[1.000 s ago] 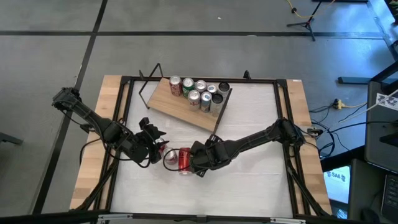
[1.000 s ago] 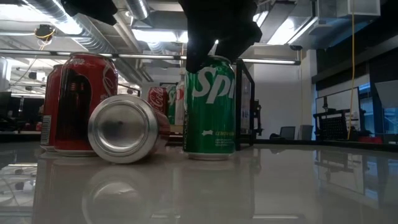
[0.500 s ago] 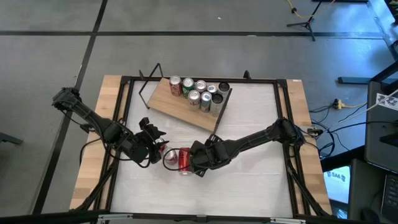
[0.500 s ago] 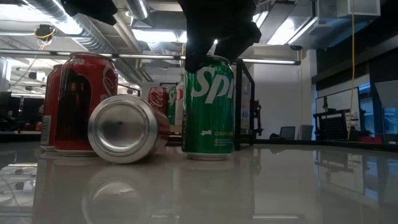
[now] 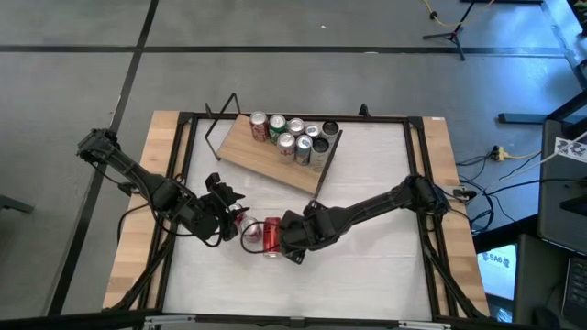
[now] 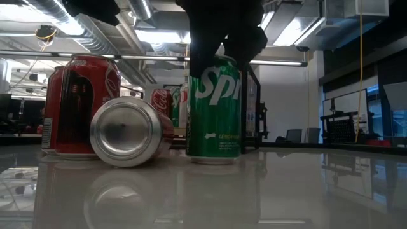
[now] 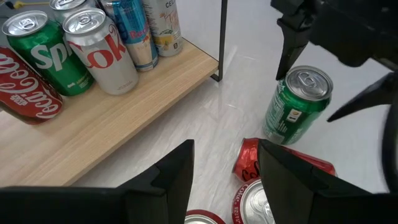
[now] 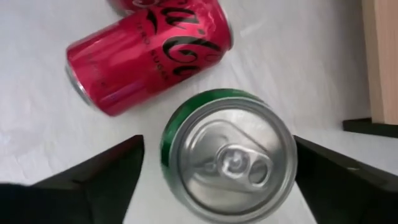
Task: Place canned beverage on shelf
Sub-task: Put the green soda can on the shelf aligned with the other green soda can
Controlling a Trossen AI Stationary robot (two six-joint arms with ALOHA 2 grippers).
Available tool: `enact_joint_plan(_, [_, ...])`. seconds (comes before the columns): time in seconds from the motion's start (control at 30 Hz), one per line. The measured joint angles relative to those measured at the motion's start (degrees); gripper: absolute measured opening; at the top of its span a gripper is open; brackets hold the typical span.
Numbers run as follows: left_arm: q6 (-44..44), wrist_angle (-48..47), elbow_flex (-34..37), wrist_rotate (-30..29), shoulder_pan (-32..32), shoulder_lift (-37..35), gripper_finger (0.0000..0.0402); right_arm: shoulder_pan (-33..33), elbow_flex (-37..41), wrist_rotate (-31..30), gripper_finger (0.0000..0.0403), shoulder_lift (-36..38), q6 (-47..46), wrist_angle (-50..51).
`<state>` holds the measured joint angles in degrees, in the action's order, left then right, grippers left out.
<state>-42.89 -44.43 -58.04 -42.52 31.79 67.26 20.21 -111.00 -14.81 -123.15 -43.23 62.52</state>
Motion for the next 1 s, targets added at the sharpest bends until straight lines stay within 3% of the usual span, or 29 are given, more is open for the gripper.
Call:
enact_joint_plan(0.13, [0.0,0.0,0.0,0.0,0.0,0.0,0.0165,0.0,0.0,-0.2,0.0394,0.0,0.5,0.0])
enact_joint_plan(0.3, [0.0,0.0,0.0,0.0,0.0,0.0,0.0165,0.0,-2.5,-0.6,0.0378,0.1,9.4,1.1])
enact_joint_plan(0.57, [0.0,0.0,0.0,0.0,0.0,0.0,0.0165,0.0,-9.9,-0.5,0.0374,0.2,31.0,5.8])
enact_joint_plan(0.73, [0.0,0.0,0.0,0.0,0.0,0.0,0.0165,-0.1,-9.9,5.8,0.0374,0.2,42.3,4.9])
enact_joint_plan(0.83, [0.0,0.0,0.0,0.0,0.0,0.0,0.0165,-0.4,-8.1,7.9,0.0374,0.2,45.7,4.9])
enact_joint_plan(1.0, [0.0,0.0,0.0,0.0,0.0,0.0,0.0165,-1.6,-6.5,5.8,0.0374,0.2,46.5,4.2])
